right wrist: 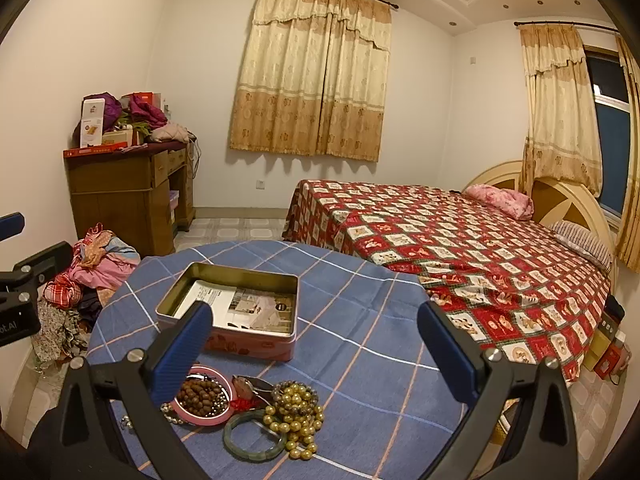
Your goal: Organize jewelry
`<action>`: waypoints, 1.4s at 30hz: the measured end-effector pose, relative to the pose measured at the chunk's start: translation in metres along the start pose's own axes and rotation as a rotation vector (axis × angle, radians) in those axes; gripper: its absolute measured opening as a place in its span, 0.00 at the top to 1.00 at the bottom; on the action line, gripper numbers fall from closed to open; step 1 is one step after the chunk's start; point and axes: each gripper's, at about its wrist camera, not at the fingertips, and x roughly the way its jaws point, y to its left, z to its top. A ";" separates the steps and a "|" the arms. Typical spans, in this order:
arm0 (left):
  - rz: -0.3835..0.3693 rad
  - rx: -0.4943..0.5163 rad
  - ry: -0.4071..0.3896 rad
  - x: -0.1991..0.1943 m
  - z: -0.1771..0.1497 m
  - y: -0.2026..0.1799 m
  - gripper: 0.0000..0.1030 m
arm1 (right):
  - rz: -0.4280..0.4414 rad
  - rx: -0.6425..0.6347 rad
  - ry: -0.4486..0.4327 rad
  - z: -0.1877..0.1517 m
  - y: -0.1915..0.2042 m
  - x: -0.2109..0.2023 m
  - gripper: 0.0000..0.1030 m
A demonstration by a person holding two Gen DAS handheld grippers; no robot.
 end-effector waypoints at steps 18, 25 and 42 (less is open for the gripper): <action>0.000 0.002 -0.003 0.000 -0.001 0.001 0.13 | 0.002 -0.001 0.002 0.000 0.000 0.000 0.00; 0.000 0.002 -0.002 0.001 -0.002 0.000 0.13 | 0.003 0.001 0.002 0.000 -0.001 -0.001 0.00; 0.000 0.001 -0.001 0.004 -0.002 0.003 0.13 | 0.006 0.000 0.004 -0.002 0.002 0.000 0.00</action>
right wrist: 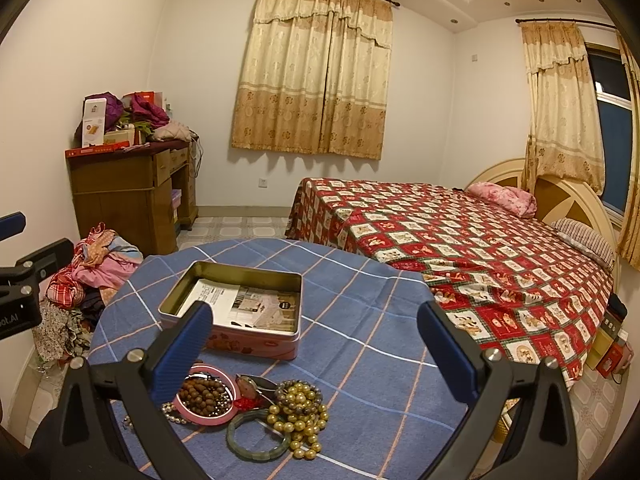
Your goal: Organize jewelry
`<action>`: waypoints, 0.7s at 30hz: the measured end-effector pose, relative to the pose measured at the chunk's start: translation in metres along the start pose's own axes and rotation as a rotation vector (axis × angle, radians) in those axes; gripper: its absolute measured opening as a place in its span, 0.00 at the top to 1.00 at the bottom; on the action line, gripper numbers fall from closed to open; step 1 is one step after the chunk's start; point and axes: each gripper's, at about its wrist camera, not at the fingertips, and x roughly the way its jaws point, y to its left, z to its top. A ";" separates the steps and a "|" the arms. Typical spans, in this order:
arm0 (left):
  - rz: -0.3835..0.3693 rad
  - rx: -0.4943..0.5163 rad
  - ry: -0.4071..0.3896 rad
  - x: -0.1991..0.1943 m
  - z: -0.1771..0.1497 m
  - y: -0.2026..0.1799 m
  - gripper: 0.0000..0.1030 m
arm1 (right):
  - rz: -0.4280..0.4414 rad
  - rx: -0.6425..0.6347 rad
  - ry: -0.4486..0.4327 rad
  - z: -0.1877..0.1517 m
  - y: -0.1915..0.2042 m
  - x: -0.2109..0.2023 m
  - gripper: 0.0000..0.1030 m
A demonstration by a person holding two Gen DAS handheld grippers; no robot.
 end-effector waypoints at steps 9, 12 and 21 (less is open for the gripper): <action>0.000 0.000 0.000 -0.001 0.000 0.000 0.13 | 0.003 0.005 0.002 -0.001 0.001 -0.001 0.00; 0.000 0.000 0.001 -0.001 0.001 0.000 0.13 | 0.002 0.003 0.004 -0.001 0.002 -0.001 0.00; 0.003 -0.002 0.003 -0.006 0.002 0.008 0.13 | 0.004 0.003 0.005 -0.001 0.001 0.000 0.00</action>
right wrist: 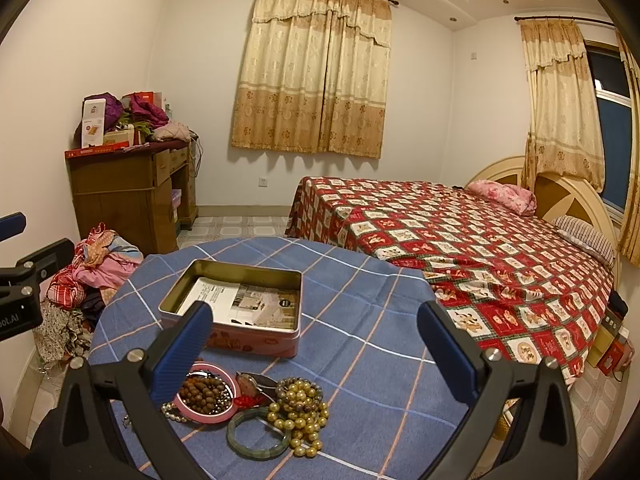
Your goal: Organize jewelry
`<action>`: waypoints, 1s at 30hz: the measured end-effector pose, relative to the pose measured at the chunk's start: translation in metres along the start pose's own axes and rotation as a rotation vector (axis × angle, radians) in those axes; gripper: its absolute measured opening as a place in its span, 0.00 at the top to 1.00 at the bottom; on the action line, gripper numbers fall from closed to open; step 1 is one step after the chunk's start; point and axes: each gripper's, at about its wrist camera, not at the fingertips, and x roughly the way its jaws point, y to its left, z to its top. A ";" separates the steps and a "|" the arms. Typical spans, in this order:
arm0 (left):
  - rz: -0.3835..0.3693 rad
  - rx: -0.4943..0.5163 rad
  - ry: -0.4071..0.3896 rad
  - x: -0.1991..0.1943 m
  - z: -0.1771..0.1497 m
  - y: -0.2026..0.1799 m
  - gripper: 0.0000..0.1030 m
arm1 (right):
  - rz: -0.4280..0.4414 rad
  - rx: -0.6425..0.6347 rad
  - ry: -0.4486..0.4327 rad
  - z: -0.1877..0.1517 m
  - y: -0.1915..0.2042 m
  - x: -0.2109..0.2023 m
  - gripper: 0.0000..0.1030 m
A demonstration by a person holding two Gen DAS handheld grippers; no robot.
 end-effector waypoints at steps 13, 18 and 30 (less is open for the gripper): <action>0.002 0.008 0.086 0.037 -0.031 0.001 0.13 | -0.058 -0.019 0.055 -0.030 -0.013 0.034 0.00; -0.029 0.036 0.150 0.060 -0.054 -0.016 0.13 | -0.061 -0.024 0.132 -0.054 -0.014 0.060 0.00; -0.124 0.080 0.279 0.104 -0.084 -0.058 0.13 | -0.049 -0.015 0.192 -0.071 -0.014 0.075 0.00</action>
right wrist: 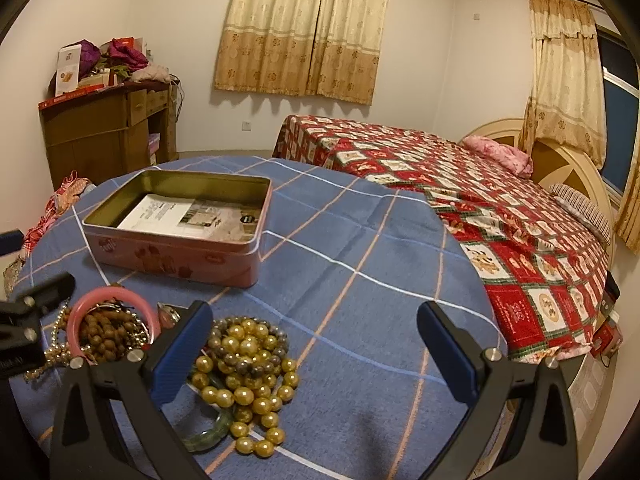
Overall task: Organize jewelry
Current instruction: 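Reach the left gripper to the pink bangle and close on it, then lift the pink bangle with the left gripper and carry it into the tin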
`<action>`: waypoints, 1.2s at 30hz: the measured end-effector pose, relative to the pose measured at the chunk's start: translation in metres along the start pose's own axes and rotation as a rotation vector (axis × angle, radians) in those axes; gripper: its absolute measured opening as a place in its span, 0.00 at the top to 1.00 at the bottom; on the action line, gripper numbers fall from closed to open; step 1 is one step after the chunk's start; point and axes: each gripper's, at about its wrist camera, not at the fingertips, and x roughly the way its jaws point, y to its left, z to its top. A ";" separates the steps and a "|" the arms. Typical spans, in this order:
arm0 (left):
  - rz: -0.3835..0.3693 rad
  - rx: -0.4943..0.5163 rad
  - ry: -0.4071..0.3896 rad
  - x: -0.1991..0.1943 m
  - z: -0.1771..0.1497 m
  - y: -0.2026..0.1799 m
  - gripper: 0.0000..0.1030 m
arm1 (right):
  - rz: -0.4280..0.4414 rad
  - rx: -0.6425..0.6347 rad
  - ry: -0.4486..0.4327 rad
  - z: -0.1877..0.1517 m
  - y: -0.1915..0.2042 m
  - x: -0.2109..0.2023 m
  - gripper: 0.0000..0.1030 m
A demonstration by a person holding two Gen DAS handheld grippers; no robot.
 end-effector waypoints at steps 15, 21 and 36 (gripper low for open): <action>-0.150 0.015 0.070 0.018 -0.005 -0.011 0.65 | 0.006 -0.007 0.008 0.002 0.005 0.009 0.00; -0.207 0.039 0.060 0.013 -0.006 -0.019 0.89 | -0.004 0.003 0.012 0.002 0.000 0.011 0.00; -0.118 -0.021 -0.130 -0.025 0.020 0.020 0.90 | 0.005 0.039 0.066 -0.003 -0.019 0.025 0.07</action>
